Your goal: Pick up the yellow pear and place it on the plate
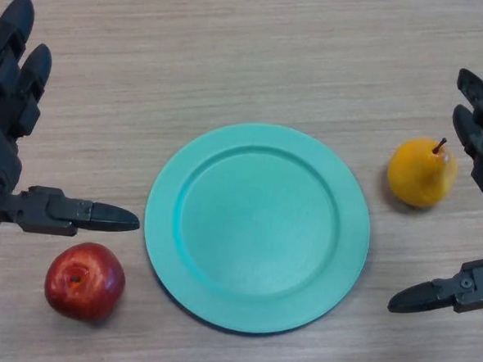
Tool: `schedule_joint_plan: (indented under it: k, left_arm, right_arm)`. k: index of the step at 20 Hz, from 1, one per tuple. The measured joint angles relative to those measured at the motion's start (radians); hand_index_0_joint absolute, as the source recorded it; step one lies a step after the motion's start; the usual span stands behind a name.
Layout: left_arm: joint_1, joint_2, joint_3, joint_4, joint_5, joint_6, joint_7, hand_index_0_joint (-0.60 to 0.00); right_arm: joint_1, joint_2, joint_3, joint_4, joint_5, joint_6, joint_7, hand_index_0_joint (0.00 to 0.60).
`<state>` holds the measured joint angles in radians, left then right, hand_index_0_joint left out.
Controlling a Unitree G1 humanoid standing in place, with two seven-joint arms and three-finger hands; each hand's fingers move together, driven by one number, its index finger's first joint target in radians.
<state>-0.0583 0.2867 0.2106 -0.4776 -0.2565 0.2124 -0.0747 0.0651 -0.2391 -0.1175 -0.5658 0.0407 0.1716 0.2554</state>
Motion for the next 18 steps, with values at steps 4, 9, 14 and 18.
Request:
schedule_joint_plan:
  k: [4,9,14,18]
  left_arm:
    - [0.001,0.000,0.001,-0.007,0.031,0.000,0.000,0.000]
    - [0.007,-0.003,0.001,-0.016,0.031,0.000,0.000,0.000]
    - [0.019,-0.012,0.002,-0.019,0.030,0.000,0.003,0.000]
    - [0.030,-0.015,0.006,-0.019,0.029,0.000,0.003,0.000]
  right_arm:
    - [0.000,0.000,-0.001,0.000,0.000,0.000,0.000,0.000]
    - [-0.014,-0.001,-0.003,-0.001,0.000,0.030,0.002,0.000]
    - [-0.095,-0.022,-0.012,0.072,0.002,0.084,0.003,0.000]
    - [-0.183,-0.053,-0.015,0.211,0.002,0.074,0.003,0.000]
